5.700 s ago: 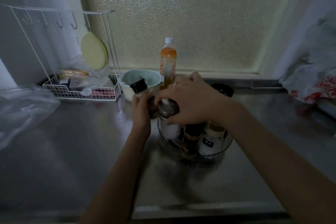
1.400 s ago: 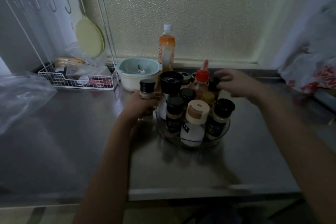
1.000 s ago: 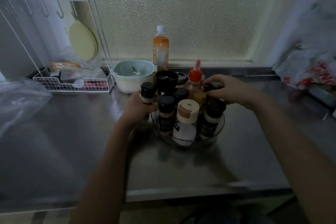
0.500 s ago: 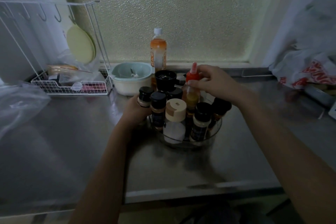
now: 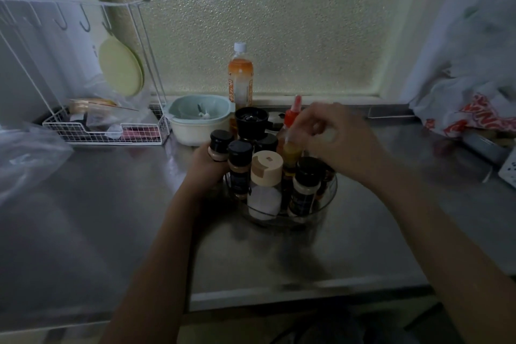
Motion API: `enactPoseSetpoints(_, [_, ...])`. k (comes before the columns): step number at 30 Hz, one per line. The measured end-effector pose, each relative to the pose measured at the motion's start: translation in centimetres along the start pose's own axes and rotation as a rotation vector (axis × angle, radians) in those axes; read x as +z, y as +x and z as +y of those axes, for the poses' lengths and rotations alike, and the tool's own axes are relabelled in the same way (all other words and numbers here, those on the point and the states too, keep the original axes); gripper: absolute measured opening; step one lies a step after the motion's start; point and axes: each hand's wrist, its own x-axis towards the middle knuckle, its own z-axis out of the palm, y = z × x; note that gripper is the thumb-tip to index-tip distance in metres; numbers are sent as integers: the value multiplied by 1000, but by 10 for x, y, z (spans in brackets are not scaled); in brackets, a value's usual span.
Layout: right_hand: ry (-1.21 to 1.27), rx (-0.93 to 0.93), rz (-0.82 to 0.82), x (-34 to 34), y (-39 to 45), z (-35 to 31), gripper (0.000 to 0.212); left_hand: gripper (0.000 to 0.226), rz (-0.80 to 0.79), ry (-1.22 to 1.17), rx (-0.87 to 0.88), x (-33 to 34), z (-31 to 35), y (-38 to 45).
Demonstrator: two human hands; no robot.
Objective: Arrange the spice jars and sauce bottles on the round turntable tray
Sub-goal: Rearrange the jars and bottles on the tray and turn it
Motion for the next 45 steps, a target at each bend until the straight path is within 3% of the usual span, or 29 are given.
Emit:
enactPoseSetpoints(2, [-212, -101, -196, 8, -5, -14, 43, 27, -10, 24, 4, 0, -2, 1])
enactPoseSetpoints(4, [-388, -148, -286, 20, -7, -22, 51, 21, -14, 60, 0, -1, -4, 2])
enactPoseSetpoints(12, [-455, -197, -237, 30, -11, -28, 47, 23, -42, 86, 4, -1, -12, 7])
enactPoseSetpoints(17, [-472, -51, -195, 35, -10, -23, 61, 20, -47, 57, -21, -2, -10, 6])
enactPoseSetpoints(20, [-479, -108, -206, 36, -11, -24, 55, 20, -62, 68, -12, -1, -6, 5])
enactPoseSetpoints(24, [-507, -57, -245, 39, -11, -25, 66, 17, -76, 54, -36, -3, -6, 4])
enactPoseSetpoints(30, [-476, -106, -298, 37, -8, -28, 64, 26, -55, 31, -67, -2, -10, 6])
enactPoseSetpoints(34, [-102, -12, -163, 3, -8, -37, 60, 19, -67, 45, -55, -3, -9, 6])
enactPoseSetpoints(37, [170, 34, 67, -34, -2, -28, 53, 13, -86, 49, -60, -3, -9, 5])
enactPoseSetpoints(40, [178, 18, 277, -60, 1, -11, 51, 20, -86, 79, -47, -3, -11, 7])
enactPoseSetpoints(45, [94, 114, 352, -47, 8, 28, 47, 27, -65, 81, -32, -3, -15, 9])
